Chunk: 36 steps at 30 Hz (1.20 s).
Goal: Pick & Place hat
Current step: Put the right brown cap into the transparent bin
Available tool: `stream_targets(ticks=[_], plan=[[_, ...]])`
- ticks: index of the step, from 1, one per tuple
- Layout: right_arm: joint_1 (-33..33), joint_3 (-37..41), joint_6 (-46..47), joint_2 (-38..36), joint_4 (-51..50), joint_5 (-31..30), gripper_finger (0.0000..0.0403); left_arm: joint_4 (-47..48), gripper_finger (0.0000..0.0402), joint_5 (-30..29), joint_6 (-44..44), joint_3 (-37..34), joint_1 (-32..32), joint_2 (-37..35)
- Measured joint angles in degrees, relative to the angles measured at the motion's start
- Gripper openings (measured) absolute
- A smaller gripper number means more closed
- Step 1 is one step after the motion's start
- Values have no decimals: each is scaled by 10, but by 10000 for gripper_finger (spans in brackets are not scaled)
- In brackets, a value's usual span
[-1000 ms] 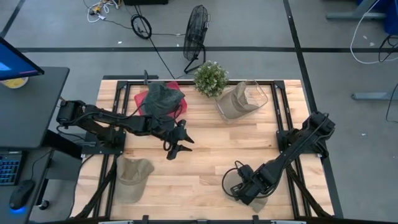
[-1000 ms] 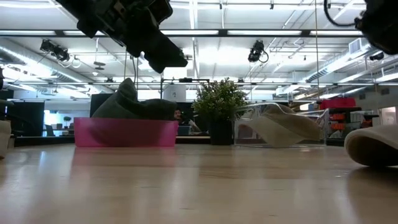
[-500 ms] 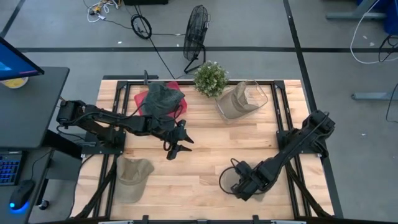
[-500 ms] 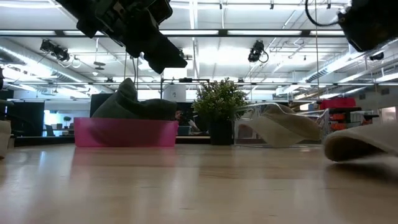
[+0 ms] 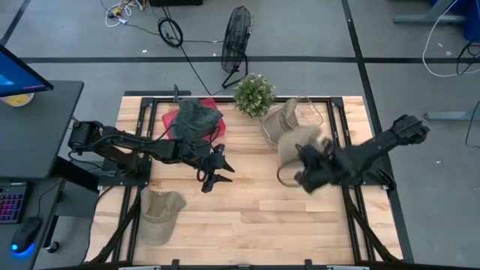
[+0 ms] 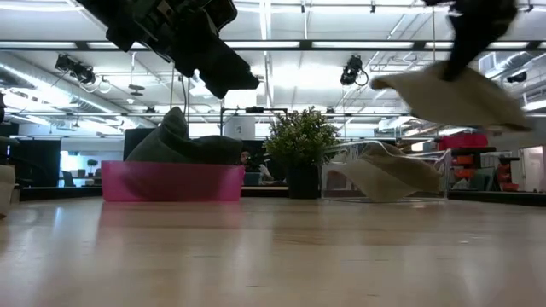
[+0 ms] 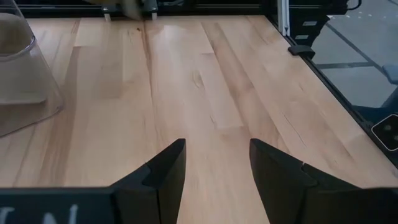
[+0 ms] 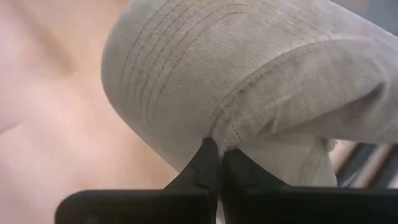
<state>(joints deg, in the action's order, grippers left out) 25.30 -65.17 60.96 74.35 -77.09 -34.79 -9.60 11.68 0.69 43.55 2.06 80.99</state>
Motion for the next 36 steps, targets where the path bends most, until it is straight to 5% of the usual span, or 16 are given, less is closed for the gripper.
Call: stream_targets(ticks=[4, 8, 17, 22, 36], plan=[[-89, 0, -217, -16, 26, -85, 1, -1, 181, 0, 0, 0, 0, 0], [-199, 0, -331, -13, 73, -105, 1, -1, 181, 0, 0, 0, 0, 0], [-380, 0, -484, 27, 196, 20, 0, 0, 181, 0, 0, 0, 0, 0], [-414, 0, -559, 77, 213, 72, 0, 0, 181, 0, 0, 0, 0, 0], [-433, -3, -555, 230, 209, 122, 8, 1, 181, 0, -1, 0, 1, 0]])
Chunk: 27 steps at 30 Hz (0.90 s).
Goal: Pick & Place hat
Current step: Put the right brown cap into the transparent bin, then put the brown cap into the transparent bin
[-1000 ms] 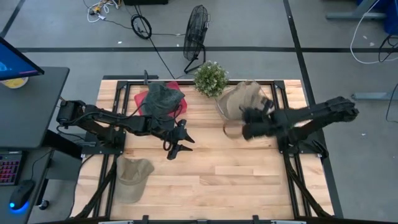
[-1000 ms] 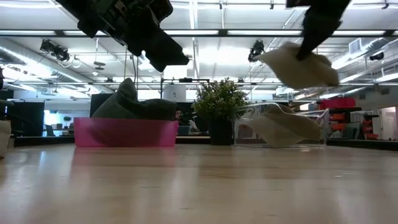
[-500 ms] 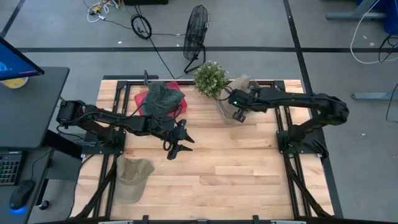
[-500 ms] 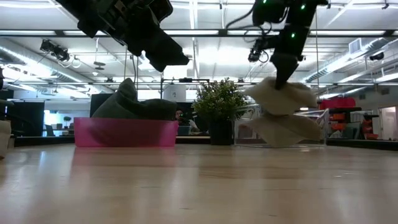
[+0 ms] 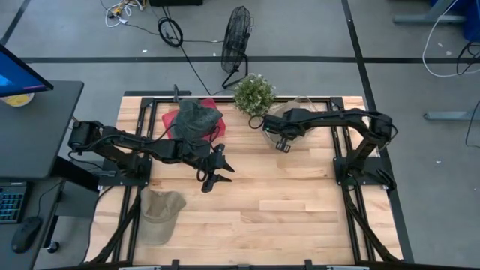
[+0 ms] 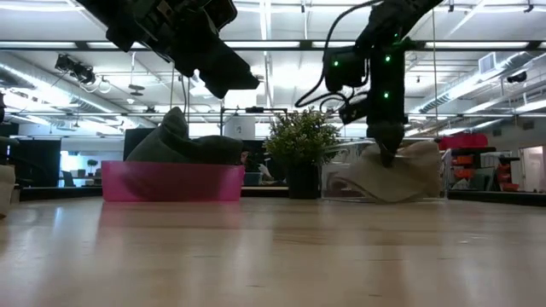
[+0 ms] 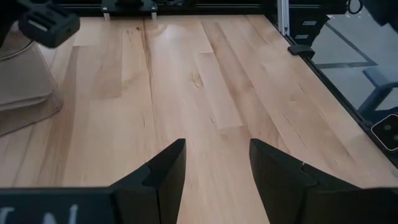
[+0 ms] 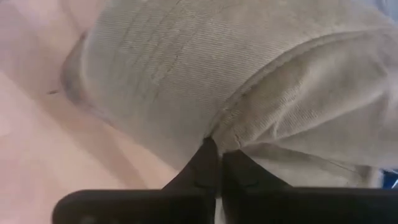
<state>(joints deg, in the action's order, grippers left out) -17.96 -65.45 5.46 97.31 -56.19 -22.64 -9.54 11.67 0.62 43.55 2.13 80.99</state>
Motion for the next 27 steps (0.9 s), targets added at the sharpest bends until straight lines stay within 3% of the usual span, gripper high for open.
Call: stream_targets(ticks=[8, 19, 21, 27], plan=[[0, 1, 13, 0, -13, -5, 52, 0, 181, 0, -41, 0, 0, 0], [21, 3, 46, -87, -93, -5, 146, 66, 181, 1, -102, 0, 18, -45], [32, 3, 53, -110, -90, -5, 154, 121, 181, 1, -105, 9, 22, -65], [80, 3, 105, -179, -46, -7, 160, 416, 181, 1, -146, 85, 42, -96]])
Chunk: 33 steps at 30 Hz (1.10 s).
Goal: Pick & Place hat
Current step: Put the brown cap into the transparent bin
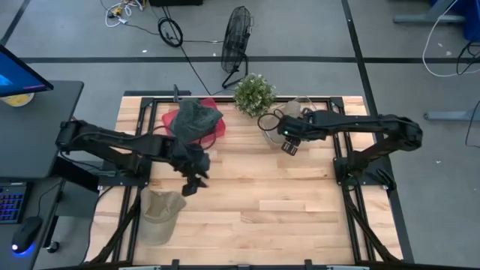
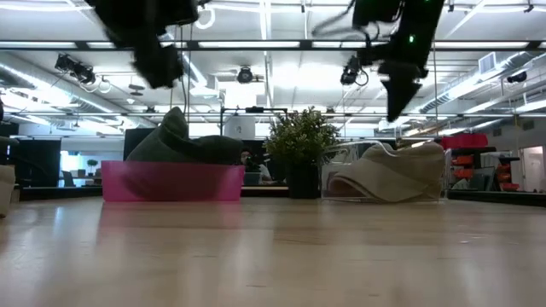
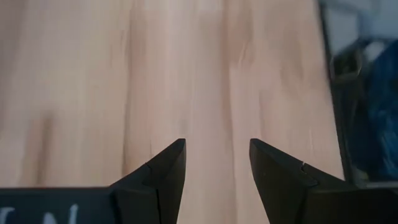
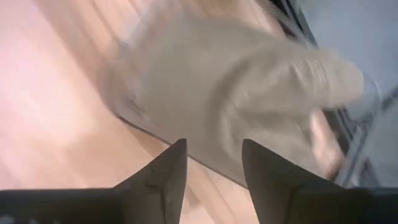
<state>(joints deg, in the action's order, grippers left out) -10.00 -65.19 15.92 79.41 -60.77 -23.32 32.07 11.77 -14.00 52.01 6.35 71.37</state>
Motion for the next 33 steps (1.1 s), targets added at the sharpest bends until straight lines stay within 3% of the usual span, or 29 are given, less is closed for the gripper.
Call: stream_targets(ticks=[4, 10, 13, 19, 33], plan=[[39, 0, 16, -29, 70, 10, 160, 147, 181, 5, -73, 26, 29, 0], [91, 0, 10, -31, 162, 20, 160, 248, 181, 43, -300, 8, 104, 1], [110, 0, -7, -26, 184, 21, 160, 248, 181, 47, -375, -11, 157, 1], [131, 0, -14, -23, 214, 20, 160, 239, 181, 46, -433, -42, 243, 4], [136, 0, -14, -23, 218, 19, 160, 103, 181, 43, -578, -114, 354, 6]])
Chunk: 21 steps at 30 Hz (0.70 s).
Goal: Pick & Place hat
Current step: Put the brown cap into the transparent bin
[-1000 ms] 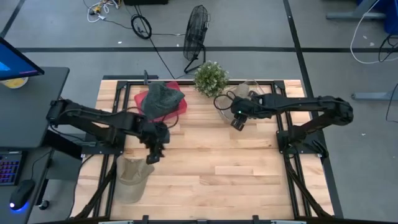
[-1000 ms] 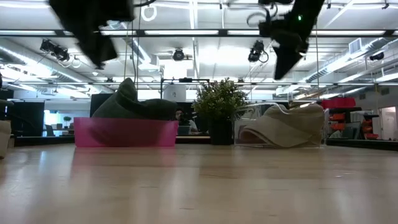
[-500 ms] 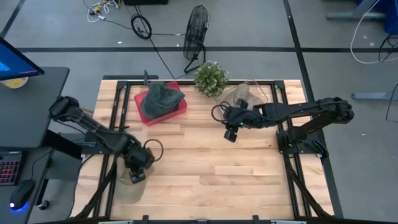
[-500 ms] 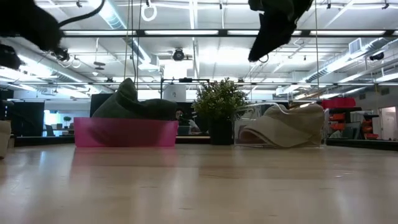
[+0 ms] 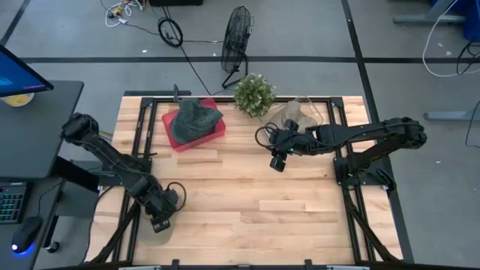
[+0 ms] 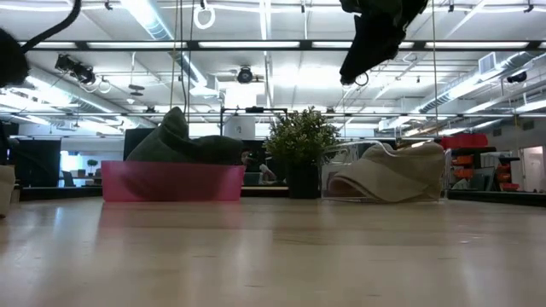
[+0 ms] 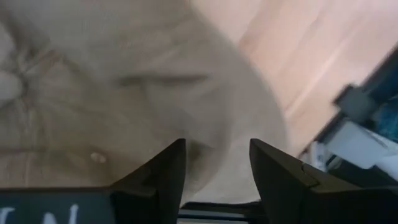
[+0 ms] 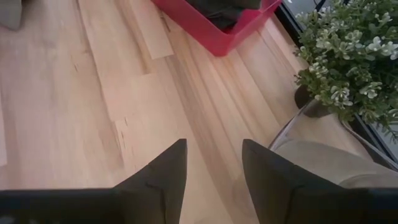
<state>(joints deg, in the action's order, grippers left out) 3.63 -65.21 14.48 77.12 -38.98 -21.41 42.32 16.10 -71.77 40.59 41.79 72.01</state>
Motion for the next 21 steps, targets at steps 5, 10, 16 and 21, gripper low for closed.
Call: stream_targets(ticks=[5, 10, 16, 21], plan=[[0, 0, 0, 0, 6, 0, 160, -11, 181, -1, -12, -22, 22, 0], [0, 0, 0, 0, 26, 0, 160, -49, 153, -2, -6, -27, 30, 0], [0, -1, -8, 10, 56, 12, 160, -145, 21, -5, 72, -27, 29, 0], [0, -1, -70, 49, 130, 135, 160, -177, 4, -69, 122, -27, 9, 0]])
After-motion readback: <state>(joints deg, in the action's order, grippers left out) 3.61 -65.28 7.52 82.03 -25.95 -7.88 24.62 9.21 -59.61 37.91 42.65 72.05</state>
